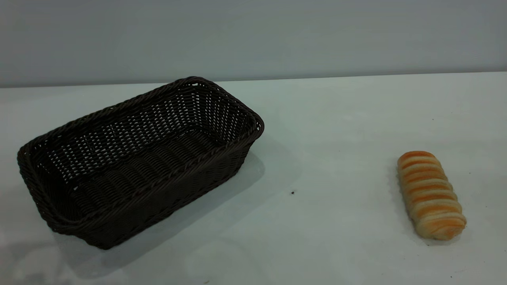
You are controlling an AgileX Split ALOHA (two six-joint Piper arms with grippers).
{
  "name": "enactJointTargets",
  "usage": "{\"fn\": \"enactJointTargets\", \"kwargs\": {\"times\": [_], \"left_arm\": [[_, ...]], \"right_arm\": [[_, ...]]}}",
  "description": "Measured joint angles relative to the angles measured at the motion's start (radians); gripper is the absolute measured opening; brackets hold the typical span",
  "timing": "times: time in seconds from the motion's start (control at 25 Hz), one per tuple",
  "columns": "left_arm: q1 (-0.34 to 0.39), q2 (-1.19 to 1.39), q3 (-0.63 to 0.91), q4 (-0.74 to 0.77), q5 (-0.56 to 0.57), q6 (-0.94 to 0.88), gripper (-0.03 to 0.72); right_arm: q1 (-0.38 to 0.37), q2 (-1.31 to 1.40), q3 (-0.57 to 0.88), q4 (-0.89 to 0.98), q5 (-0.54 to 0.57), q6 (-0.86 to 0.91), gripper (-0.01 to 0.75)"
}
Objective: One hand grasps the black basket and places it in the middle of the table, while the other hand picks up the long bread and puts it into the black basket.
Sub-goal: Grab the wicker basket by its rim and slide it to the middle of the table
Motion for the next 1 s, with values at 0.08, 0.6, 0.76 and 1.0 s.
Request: {"fn": "enactJointTargets", "kwargs": {"times": [0.08,0.6,0.76,1.0], "left_arm": [[0.000,0.071,-0.024,-0.012,-0.026,-0.007,0.418],[0.000,0.357,-0.273,-0.101,-0.009,-0.002,0.418],[0.000,0.404,-0.321,-0.104,0.042,-0.001,0.418],[0.000,0.437,-0.340,-0.104,0.047,-0.001,0.418]], "right_arm": [[0.000,0.000,0.000,0.001,0.000,0.000,0.406],[0.000,0.000,0.000,0.003,0.000,0.000,0.407],[0.000,0.000,0.000,0.002,0.000,0.000,0.408],[0.000,0.000,0.000,0.002,-0.002,0.000,0.408]]}}
